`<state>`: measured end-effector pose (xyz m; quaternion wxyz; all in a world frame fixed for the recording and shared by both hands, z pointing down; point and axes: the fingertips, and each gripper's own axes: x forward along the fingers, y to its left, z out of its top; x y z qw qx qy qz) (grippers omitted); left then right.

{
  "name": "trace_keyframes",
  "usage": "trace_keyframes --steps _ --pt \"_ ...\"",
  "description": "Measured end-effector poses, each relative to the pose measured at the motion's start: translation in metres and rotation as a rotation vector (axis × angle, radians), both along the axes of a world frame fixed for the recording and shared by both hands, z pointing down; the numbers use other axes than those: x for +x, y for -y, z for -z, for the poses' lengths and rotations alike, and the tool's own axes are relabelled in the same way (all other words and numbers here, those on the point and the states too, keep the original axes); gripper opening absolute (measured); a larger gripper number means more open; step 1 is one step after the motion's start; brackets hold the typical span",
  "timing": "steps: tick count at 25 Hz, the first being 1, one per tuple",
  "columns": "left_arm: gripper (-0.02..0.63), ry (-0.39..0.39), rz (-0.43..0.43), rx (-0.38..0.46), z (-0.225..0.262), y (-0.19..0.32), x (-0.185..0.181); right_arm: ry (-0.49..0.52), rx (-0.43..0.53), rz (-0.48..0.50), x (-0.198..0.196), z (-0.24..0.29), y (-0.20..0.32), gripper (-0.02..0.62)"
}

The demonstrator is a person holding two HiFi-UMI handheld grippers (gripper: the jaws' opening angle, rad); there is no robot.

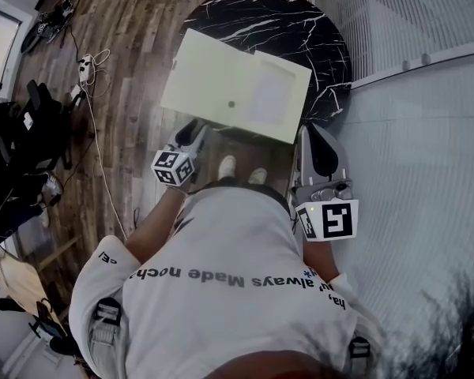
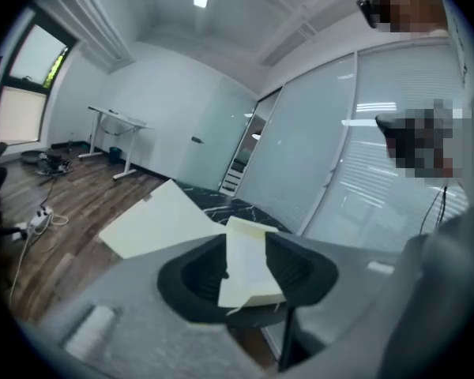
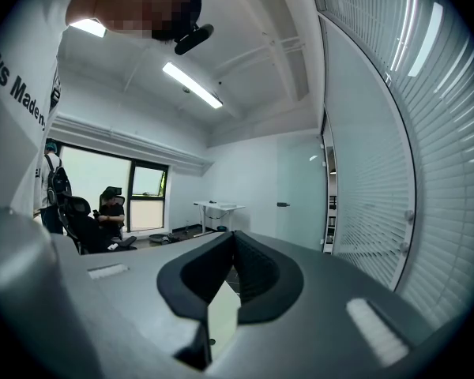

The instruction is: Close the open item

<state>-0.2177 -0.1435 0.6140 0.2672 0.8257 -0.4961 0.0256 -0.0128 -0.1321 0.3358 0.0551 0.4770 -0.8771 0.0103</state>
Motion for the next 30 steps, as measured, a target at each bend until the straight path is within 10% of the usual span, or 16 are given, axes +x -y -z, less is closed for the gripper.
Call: trace_keyframes --steps 19,30 --pt "0.194 -0.103 0.157 -0.263 -0.149 0.023 -0.055 -0.049 -0.038 -0.021 -0.003 -0.014 0.005 0.002" --pt "0.175 -0.207 0.222 -0.279 -0.171 0.060 -0.063 -0.064 -0.056 -0.097 0.023 -0.021 -0.001 0.002"
